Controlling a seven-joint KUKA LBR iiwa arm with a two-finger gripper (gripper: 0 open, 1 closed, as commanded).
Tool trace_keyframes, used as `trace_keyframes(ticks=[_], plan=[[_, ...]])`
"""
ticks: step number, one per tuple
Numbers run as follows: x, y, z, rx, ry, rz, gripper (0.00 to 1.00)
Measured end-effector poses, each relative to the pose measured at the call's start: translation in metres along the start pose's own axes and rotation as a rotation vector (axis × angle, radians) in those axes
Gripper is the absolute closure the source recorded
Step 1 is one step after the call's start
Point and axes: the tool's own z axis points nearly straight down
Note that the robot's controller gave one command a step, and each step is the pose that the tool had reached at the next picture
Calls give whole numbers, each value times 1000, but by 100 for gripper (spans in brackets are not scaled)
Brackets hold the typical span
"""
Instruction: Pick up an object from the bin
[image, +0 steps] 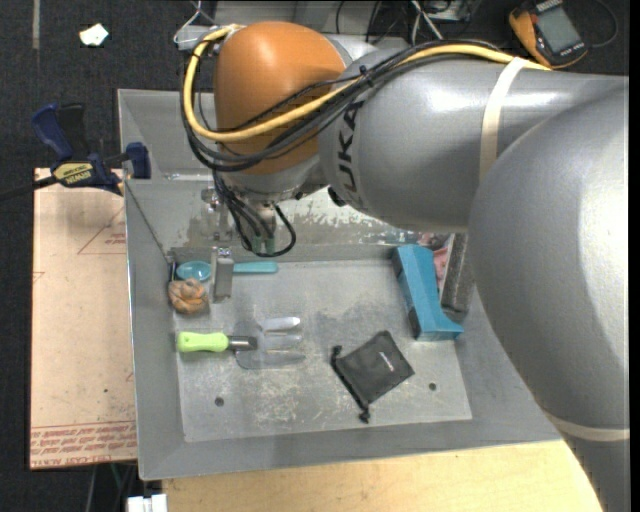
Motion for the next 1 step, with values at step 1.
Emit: trace_keyframes(ticks=[1], plan=[[-2, -1, -5, -2, -8, 4, 0]])
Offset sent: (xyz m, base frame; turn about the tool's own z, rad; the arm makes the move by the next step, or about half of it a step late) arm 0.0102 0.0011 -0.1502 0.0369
